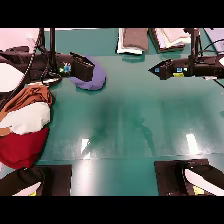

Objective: Fold the shirts.

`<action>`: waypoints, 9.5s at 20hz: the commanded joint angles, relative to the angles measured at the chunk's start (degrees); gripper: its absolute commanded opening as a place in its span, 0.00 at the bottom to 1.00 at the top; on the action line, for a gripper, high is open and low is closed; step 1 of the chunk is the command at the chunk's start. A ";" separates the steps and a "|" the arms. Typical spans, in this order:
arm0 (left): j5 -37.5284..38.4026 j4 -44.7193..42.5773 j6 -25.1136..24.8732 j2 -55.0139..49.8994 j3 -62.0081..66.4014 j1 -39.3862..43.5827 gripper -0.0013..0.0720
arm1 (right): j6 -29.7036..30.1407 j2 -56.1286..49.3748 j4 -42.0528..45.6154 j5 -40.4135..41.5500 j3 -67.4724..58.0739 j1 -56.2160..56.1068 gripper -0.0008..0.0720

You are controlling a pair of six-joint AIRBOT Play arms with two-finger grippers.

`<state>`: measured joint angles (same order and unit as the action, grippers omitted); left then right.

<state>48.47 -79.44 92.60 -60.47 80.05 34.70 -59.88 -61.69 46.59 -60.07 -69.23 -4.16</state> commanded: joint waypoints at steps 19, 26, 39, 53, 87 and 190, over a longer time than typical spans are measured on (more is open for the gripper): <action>-6.01 -12.72 11.41 -21.03 -0.04 -12.28 0.79 | -1.25 0.26 -15.65 -0.87 3.17 -0.15 0.04; -16.15 -8.37 9.33 -36.44 -0.04 -15.93 0.79 | -1.27 0.26 -21.57 -4.02 3.15 -0.15 0.04; -15.28 -18.56 5.88 -16.20 6.95 -15.93 0.05 | -6.93 10.47 -1.66 2.89 1.81 3.61 0.03; 5.73 -9.49 3.32 0.17 2.75 10.80 0.05 | -13.20 11.37 17.42 -8.26 -13.92 11.15 0.03; 1.64 33.09 -13.66 -29.83 -17.73 -24.79 0.75 | -13.68 11.32 13.00 -9.11 -13.86 11.13 0.41; 9.25 28.81 -20.76 -2.05 -41.42 -42.91 0.05 | -16.44 4.44 18.18 -17.07 16.48 17.05 0.57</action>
<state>54.78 -50.76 73.25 -62.59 36.25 -8.16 -75.53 -60.10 59.29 -73.93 -58.26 8.36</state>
